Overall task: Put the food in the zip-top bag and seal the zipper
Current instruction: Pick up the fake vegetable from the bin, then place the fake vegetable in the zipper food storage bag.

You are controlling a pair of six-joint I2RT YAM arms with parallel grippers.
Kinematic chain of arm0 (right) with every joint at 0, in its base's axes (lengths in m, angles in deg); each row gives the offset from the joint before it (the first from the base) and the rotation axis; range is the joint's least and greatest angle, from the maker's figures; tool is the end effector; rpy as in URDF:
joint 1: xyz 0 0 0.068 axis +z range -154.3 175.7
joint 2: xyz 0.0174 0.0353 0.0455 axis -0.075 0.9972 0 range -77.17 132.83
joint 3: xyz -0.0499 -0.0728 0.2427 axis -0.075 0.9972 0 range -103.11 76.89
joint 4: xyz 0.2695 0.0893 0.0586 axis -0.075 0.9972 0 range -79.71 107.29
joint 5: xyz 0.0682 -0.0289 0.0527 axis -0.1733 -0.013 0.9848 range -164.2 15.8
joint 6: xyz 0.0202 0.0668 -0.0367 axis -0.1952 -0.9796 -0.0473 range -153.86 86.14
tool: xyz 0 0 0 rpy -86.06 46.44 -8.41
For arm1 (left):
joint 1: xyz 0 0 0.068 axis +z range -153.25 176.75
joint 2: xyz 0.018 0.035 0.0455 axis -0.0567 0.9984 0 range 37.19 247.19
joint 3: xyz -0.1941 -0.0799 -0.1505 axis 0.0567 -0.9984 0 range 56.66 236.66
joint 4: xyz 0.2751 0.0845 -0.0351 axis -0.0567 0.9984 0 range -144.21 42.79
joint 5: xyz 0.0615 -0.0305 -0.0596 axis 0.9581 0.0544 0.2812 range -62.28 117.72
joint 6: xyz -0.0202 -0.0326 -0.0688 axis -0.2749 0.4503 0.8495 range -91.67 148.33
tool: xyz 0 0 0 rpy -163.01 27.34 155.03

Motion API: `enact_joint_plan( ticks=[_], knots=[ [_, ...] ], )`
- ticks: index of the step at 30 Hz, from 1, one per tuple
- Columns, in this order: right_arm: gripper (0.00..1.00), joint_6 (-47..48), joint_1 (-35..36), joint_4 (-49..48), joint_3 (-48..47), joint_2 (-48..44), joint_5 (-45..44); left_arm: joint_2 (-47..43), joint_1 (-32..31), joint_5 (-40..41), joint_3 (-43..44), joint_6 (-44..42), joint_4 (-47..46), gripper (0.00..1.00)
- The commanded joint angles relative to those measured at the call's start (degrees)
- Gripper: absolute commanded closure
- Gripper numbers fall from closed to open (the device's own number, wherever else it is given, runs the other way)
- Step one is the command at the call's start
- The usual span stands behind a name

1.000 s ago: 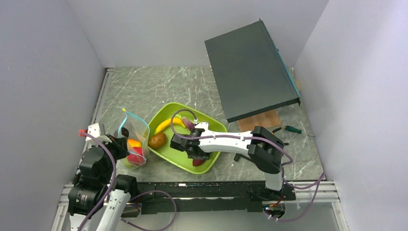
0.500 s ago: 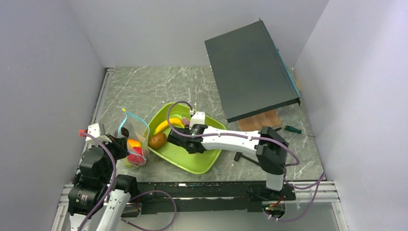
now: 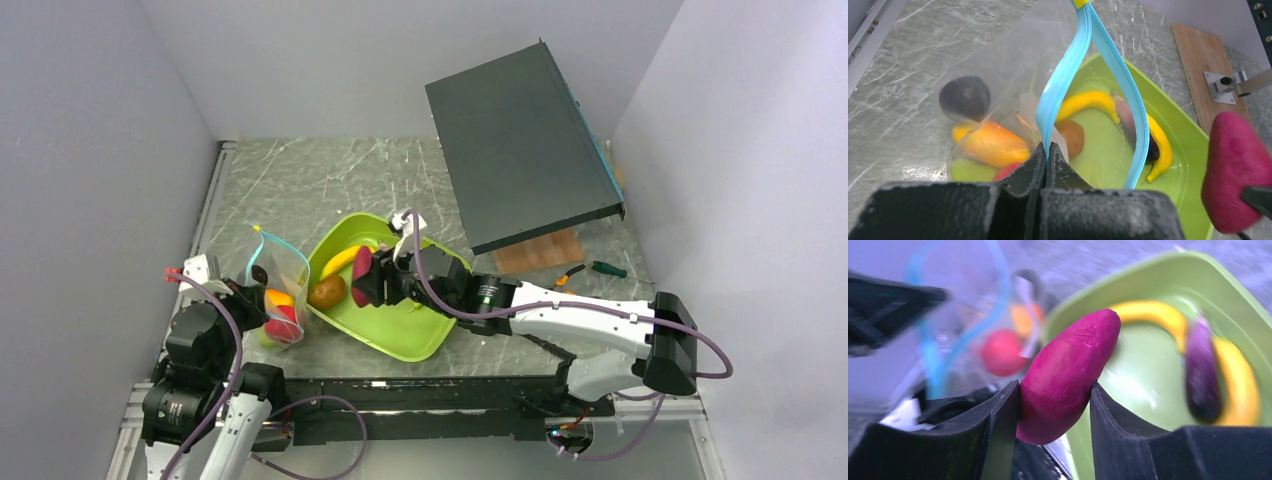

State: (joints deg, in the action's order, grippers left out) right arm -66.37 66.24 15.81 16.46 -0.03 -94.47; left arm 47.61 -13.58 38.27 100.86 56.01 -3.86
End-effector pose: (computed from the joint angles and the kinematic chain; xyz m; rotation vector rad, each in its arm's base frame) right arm 0.1463 0.3435 0.2824 -0.4278 1.9841 0.8355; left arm 0.1055 -0.0066 0.3214 -0.4073 1.8198 -0.2896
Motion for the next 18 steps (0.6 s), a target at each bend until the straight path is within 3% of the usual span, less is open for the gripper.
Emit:
enact_joint_plan(
  ticks=[1,5,10,18],
  knots=[
    [1.0,9.33,0.25,-18.25,-4.0,0.23,18.93,0.92,-0.22,0.16,0.09,-0.38,-2.63,1.0],
    [1.0,7.65,0.29,-19.42,-9.44,5.48,28.35,0.74,-0.22,0.2,0.09,-0.35,-2.7,1.0],
    [0.99,5.02,0.43,-19.46,-14.69,11.05,30.81,0.75,-0.22,0.2,0.09,-0.38,-2.62,1.0],
    [0.87,4.7,0.66,-15.38,-22.75,18.76,30.23,1.28,-0.22,0.33,0.24,-0.28,-2.41,1.0]
  ],
)
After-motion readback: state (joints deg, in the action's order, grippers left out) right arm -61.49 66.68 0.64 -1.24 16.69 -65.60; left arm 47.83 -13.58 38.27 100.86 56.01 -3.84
